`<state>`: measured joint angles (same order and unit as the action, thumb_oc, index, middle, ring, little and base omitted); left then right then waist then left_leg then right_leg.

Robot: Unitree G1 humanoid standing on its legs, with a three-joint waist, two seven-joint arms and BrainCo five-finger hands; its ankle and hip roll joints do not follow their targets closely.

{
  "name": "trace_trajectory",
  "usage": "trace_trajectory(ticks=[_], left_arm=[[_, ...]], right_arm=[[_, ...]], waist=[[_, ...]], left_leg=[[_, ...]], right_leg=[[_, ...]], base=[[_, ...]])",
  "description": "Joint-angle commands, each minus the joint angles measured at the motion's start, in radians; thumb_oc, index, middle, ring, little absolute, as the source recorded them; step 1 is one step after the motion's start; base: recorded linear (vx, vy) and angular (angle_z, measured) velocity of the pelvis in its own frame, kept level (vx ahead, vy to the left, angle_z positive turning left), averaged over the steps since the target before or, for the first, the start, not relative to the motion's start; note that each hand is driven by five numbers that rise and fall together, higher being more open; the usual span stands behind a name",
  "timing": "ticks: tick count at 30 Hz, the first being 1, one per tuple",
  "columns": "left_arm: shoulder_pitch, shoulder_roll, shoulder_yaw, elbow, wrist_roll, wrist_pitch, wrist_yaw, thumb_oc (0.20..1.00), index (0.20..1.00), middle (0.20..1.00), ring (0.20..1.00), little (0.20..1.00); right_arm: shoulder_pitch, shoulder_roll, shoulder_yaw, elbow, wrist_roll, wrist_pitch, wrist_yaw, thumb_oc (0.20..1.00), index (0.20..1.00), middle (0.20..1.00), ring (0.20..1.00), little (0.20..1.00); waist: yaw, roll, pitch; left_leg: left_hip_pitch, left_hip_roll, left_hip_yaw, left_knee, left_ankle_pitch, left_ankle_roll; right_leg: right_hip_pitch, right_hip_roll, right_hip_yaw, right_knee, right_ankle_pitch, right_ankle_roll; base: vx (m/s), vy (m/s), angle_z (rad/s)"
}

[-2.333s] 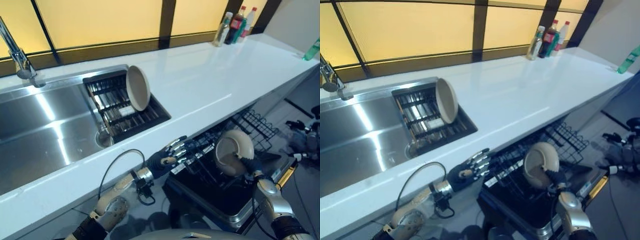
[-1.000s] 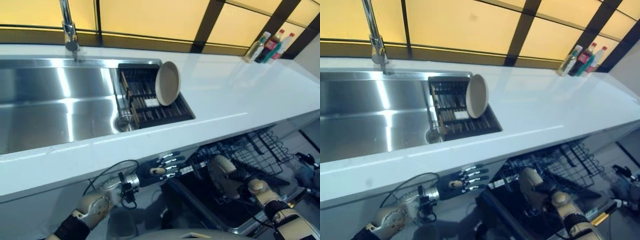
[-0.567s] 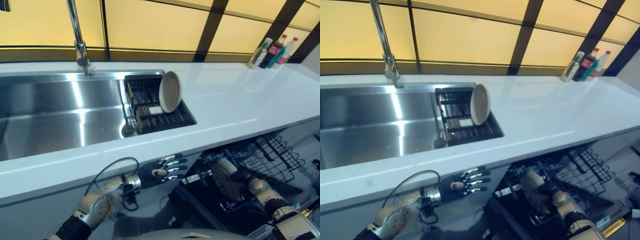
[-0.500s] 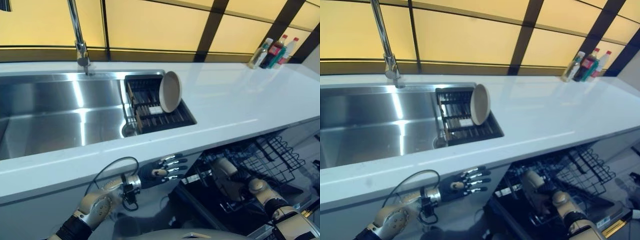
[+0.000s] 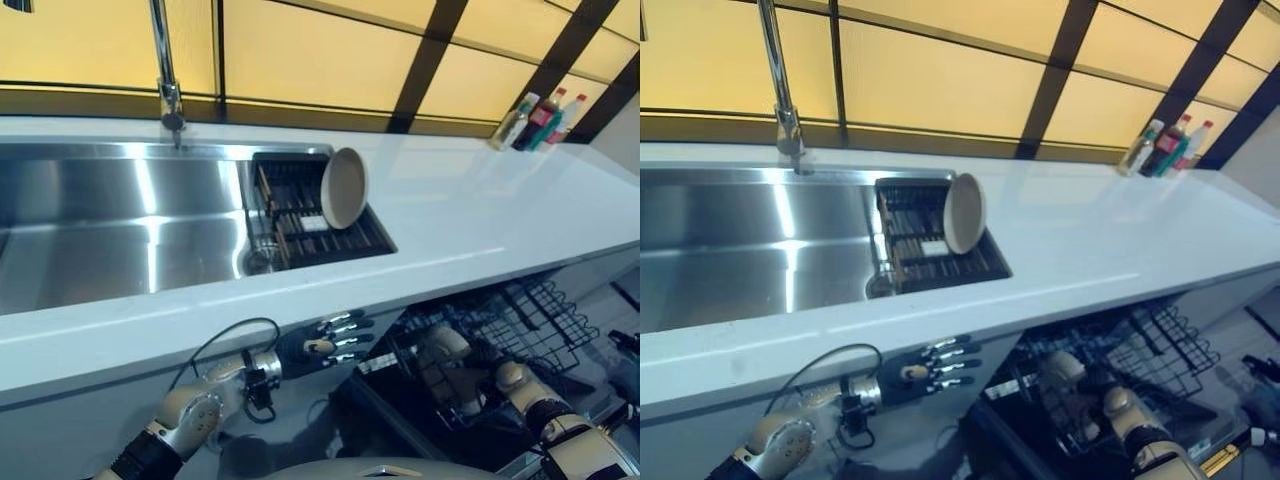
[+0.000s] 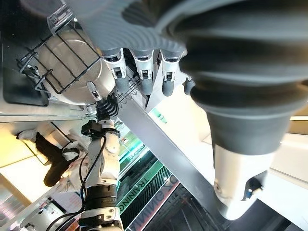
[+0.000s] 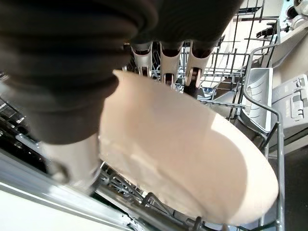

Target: Pick up plates and place into dishwasher.

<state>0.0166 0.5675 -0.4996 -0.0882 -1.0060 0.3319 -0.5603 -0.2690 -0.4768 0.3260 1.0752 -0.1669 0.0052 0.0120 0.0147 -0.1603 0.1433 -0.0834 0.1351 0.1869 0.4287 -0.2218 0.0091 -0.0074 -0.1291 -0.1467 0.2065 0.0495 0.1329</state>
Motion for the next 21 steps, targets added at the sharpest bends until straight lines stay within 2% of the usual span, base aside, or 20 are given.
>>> trace_trajectory(ticks=[1, 13, 18, 21], left_arm=[[0.015, -0.039, -0.001, -0.085, -0.055, -0.029, -0.01, 1.0, 1.0, 1.0, 1.0, 1.0], [0.02, -0.042, 0.004, -0.081, -0.046, -0.022, -0.016, 1.0, 1.0, 1.0, 1.0, 1.0], [0.024, -0.041, 0.015, -0.085, -0.051, -0.034, -0.011, 1.0, 1.0, 1.0, 1.0, 1.0], [0.032, -0.048, 0.037, -0.084, -0.052, -0.041, -0.01, 1.0, 1.0, 1.0, 1.0, 1.0]], right_arm=[[-0.044, -0.084, -0.021, 0.021, 0.0, -0.013, -0.039, 1.0, 1.0, 1.0, 1.0, 1.0], [-0.034, -0.092, -0.037, 0.009, 0.03, -0.01, -0.078, 1.0, 1.0, 1.0, 1.0, 1.0], [-0.015, -0.118, -0.092, -0.035, 0.161, -0.031, -0.111, 1.0, 1.0, 1.0, 1.0, 1.0], [0.023, -0.126, -0.169, -0.14, 0.334, -0.033, -0.136, 1.0, 1.0, 1.0, 1.0, 1.0]], waist=[[0.01, 0.05, 0.012], [0.004, 0.048, 0.005], [-0.011, 0.052, 0.0], [-0.034, 0.058, -0.001]], left_leg=[[0.092, -0.027, 0.048, -0.188, 0.061, 0.069], [0.099, -0.026, 0.054, -0.196, 0.063, 0.068], [0.104, -0.03, 0.06, -0.203, 0.062, 0.07], [0.111, -0.033, 0.066, -0.206, 0.058, 0.073]], right_leg=[[-0.077, -0.042, 0.013, 0.001, 0.124, 0.072], [-0.074, -0.039, 0.016, -0.002, 0.126, 0.072], [-0.075, -0.036, 0.026, -0.004, 0.125, 0.069], [-0.082, -0.036, 0.039, 0.002, 0.131, 0.068]], base=[[-0.01, 0.003, -0.05], [0.0, -0.001, 0.0], [-0.02, 0.011, -0.03], [-0.02, 0.039, -0.05]])
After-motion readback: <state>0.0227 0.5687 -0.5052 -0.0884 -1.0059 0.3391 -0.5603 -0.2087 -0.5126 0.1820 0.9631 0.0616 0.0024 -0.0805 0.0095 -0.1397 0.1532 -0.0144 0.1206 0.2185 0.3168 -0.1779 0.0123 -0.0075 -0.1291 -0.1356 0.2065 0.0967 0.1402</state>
